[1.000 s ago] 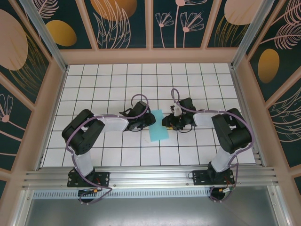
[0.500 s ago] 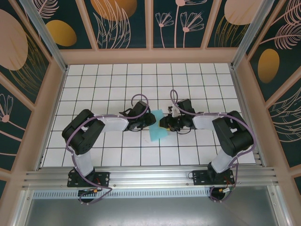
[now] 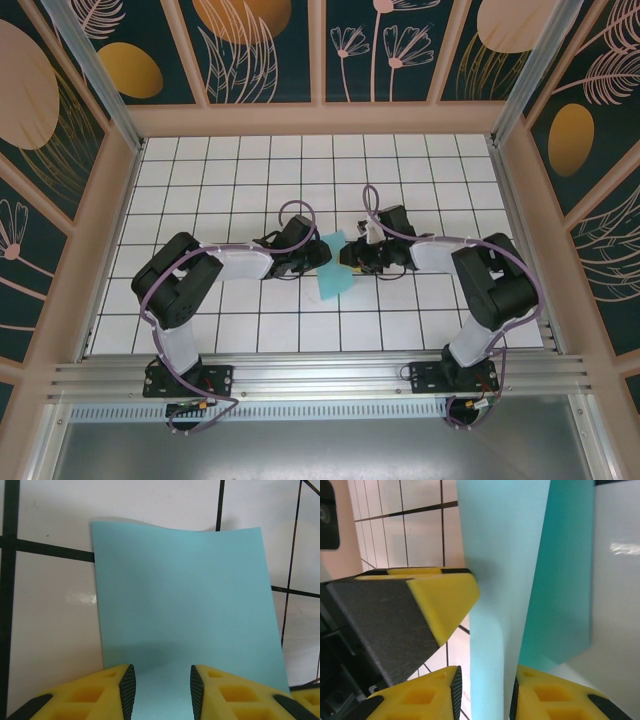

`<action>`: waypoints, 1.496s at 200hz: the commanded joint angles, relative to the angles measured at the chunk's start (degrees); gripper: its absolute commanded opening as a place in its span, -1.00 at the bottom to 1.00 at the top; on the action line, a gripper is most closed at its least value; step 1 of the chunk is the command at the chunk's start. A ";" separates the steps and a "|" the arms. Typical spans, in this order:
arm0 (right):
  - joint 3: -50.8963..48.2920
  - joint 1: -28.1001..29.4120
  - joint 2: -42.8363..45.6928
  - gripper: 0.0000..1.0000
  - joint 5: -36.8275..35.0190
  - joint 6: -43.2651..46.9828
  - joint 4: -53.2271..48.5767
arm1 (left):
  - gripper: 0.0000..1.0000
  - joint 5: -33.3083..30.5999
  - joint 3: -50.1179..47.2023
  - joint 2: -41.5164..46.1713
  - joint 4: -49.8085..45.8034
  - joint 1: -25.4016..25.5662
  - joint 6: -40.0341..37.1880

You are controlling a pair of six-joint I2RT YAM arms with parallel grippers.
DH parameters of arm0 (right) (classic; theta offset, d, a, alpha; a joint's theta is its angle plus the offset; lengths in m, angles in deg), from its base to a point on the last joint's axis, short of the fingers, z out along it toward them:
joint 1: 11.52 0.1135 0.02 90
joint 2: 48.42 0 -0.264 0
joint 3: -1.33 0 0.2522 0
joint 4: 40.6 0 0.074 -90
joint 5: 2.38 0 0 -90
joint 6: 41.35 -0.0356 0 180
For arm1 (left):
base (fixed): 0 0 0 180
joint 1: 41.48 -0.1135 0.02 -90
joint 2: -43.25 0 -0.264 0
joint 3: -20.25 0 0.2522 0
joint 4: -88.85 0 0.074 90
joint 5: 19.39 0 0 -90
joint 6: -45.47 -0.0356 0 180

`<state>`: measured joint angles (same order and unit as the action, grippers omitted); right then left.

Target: Fold a paper plane with a square sheet of paper (pick it up from the middle)

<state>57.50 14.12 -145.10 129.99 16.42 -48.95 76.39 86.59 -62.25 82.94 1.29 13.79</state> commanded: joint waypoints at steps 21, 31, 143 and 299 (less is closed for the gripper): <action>3.60 -1.63 -3.39 -0.34 0.27 4.80 -4.82 | -0.22 0.37 0.68 -2.28 -4.96 0.16 -2.49; 3.96 -2.16 -4.34 -0.42 1.78 5.07 -4.42 | -0.22 0.37 0.85 -2.18 -5.13 0.21 -3.07; 2.92 -2.88 -3.41 -0.98 1.67 -3.16 -1.84 | 0.20 -14.74 -4.01 14.32 -6.59 11.39 -17.13; 1.08 -2.85 -1.91 -0.95 1.43 -7.12 -2.05 | 0.24 -37.85 9.74 -0.24 -18.48 28.00 -21.69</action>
<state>58.68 11.65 -147.97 132.09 9.10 -50.46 42.78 95.16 -61.94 68.34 29.04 -7.41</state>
